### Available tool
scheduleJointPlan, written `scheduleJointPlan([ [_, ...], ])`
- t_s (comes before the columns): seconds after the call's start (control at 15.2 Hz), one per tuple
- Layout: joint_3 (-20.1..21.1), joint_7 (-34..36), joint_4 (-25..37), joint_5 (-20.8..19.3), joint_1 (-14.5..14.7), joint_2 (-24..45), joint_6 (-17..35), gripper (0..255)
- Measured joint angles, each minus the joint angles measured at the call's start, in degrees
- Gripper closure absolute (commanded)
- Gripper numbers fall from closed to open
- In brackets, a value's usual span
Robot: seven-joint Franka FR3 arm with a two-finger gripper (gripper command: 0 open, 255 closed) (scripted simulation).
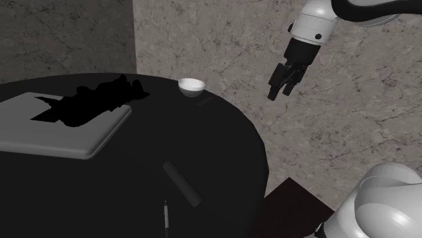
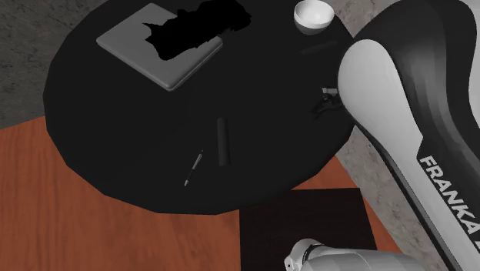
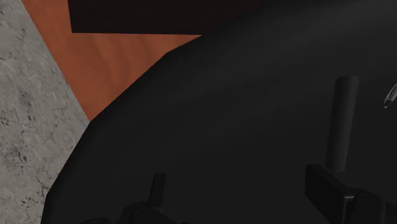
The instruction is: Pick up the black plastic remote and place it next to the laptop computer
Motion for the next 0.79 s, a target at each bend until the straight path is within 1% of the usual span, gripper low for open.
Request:
scheduleJointPlan([
  [0.2,0.9,1.0,-1.3,0.7,0.3,0.5,1.5,0],
  [0.33,2.7,3.1,-2.9,2.1,1.0,1.3,3.6,0],
  [0.59,5.7,6.4,-6.5,4.5,2.1,3.4,8.7,0],
  [0.66,7.0,7.8,-6.8,5.4,2.6,4.5,10.0,0],
  [0.79,8.4,9.2,-7.8,6.4,3.0,6.8,12.9,0],
])
